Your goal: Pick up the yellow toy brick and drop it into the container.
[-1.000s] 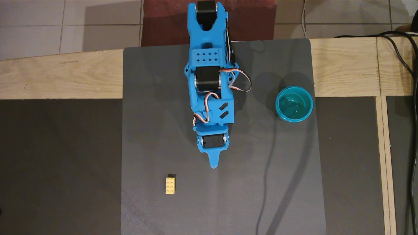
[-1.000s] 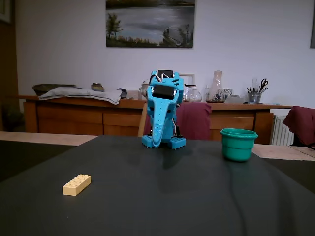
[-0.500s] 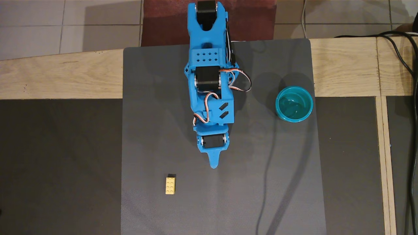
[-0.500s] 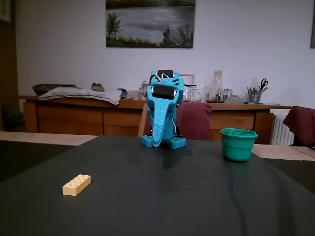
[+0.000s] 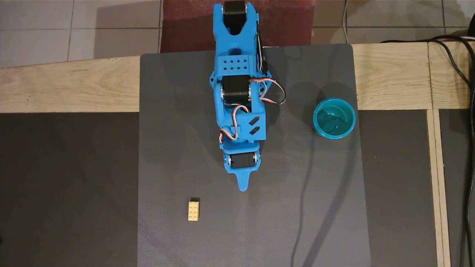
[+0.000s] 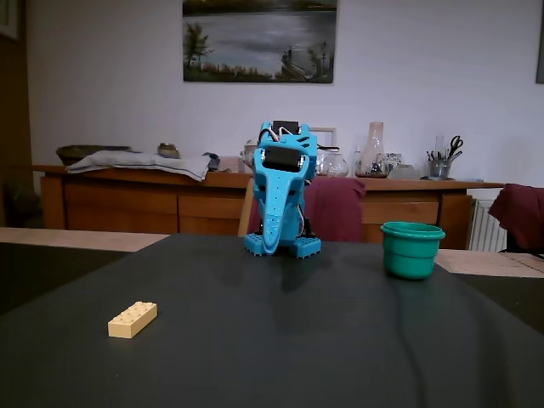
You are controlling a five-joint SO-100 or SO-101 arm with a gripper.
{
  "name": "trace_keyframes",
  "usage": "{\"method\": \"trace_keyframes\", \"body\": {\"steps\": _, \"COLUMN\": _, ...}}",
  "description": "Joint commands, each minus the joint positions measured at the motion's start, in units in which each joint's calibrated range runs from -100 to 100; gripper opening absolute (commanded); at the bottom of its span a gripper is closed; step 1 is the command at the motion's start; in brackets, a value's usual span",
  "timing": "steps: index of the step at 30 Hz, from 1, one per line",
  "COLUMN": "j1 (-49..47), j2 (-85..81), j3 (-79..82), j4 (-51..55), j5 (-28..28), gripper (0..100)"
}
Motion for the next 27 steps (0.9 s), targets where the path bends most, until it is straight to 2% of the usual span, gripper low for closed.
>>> {"method": "trace_keyframes", "body": {"steps": 1, "j1": -0.2, "j2": 0.2, "j3": 0.2, "j4": -0.6, "j5": 0.1, "gripper": 0}}
{"method": "trace_keyframes", "body": {"steps": 11, "j1": -0.2, "j2": -0.1, "j3": -0.1, "j4": 0.4, "j5": 0.0, "gripper": 0}}
{"method": "trace_keyframes", "body": {"steps": 14, "j1": -0.3, "j2": 0.2, "j3": -3.2, "j4": 4.5, "j5": 0.0, "gripper": 0}}
{"method": "trace_keyframes", "body": {"steps": 20, "j1": -1.8, "j2": 0.9, "j3": -9.6, "j4": 5.5, "j5": 0.0, "gripper": 0}}
{"method": "trace_keyframes", "body": {"steps": 27, "j1": -7.6, "j2": 23.2, "j3": -24.4, "j4": 5.8, "j5": -3.5, "gripper": 0}}
